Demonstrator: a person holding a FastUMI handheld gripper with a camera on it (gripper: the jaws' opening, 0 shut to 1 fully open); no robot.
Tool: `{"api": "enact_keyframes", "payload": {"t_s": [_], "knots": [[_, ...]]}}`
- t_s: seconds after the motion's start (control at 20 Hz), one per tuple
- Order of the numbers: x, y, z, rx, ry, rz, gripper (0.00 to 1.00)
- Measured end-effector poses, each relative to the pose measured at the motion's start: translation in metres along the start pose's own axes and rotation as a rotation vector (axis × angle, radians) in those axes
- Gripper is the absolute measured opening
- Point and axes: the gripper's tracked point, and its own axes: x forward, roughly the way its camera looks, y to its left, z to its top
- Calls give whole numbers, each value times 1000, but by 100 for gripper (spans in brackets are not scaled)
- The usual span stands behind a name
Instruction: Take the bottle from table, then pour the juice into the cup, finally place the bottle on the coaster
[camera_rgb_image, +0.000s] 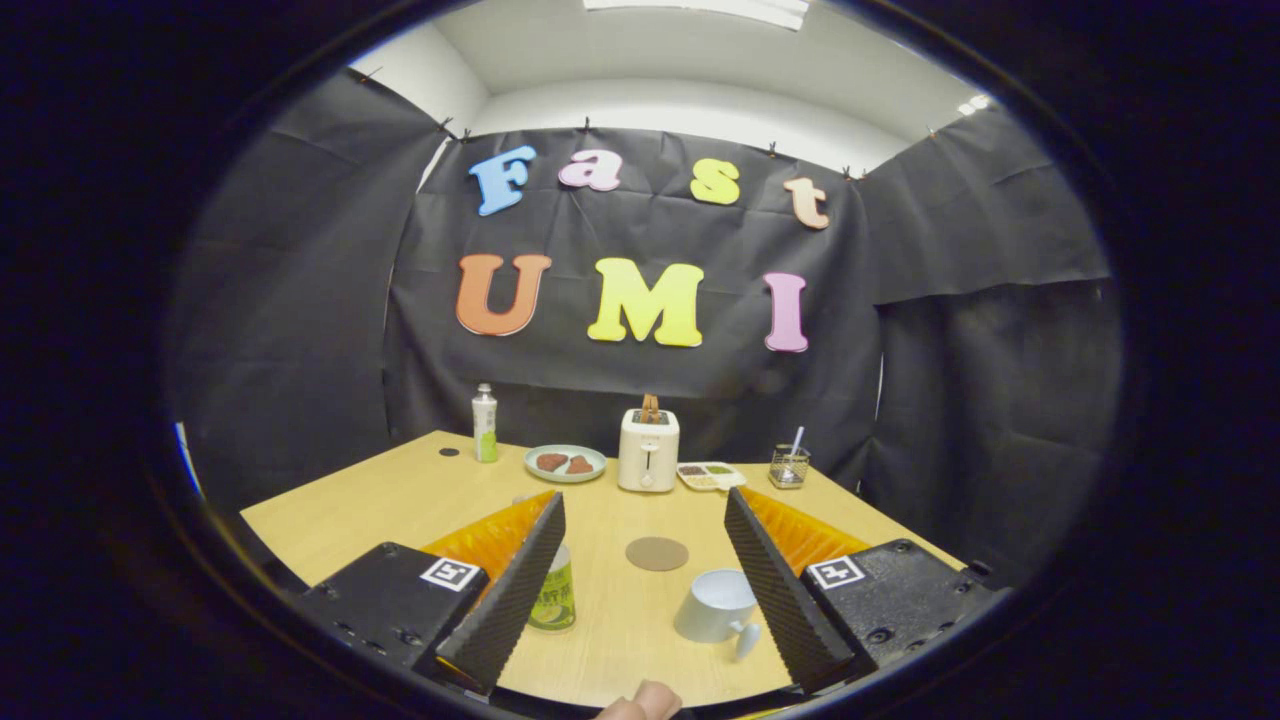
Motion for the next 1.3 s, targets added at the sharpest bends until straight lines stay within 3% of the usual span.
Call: {"api": "enact_keyframes", "payload": {"t_s": [0.65,1.3], "knots": [[-1,-13,0,59,-27,-18,100],[20,45,-17,70,-16,106,100]]}}
